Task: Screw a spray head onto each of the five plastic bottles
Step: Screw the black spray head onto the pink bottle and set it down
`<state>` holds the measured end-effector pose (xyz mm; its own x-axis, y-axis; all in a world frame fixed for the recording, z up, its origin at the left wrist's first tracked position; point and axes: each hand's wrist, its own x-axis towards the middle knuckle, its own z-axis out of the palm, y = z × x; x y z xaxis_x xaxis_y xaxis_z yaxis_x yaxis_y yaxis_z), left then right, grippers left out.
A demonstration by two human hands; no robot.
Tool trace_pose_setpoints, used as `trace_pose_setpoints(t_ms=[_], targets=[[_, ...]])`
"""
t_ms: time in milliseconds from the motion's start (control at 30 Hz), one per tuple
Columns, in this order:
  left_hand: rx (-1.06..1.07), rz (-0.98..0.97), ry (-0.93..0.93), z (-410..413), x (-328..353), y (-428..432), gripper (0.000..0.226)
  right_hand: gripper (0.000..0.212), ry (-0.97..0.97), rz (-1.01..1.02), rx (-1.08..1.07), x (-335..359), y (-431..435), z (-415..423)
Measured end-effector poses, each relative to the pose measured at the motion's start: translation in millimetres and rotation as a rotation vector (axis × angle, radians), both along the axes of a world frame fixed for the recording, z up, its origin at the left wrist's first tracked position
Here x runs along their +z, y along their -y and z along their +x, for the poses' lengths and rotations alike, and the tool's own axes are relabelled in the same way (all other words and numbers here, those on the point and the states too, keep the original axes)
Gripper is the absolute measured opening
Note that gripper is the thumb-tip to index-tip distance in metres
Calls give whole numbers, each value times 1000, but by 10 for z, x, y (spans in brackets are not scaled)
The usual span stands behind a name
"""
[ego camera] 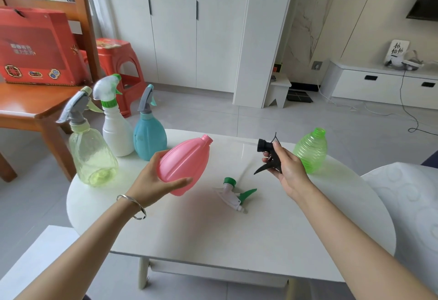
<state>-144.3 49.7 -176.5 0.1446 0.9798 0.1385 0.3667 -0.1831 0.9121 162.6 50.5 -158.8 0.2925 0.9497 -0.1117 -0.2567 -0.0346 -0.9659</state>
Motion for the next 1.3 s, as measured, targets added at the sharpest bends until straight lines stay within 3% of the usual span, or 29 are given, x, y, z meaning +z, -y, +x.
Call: trace_pose_setpoints(t_ms=[133,600,1100,1300], targets=[[4,-21,-7,-53,20,36,89,21,-74,12,28,72,37,-6],[-14,-9,-21,-118,30,24,85,21,24,-13,81,161,100,-10],[-8,-12,-28,-197,62,38,91,21,-48,-1,29,155,69,-20],[-77,-43,-32,-157,69,69,86,23,16,-34,144,138,81,-48]])
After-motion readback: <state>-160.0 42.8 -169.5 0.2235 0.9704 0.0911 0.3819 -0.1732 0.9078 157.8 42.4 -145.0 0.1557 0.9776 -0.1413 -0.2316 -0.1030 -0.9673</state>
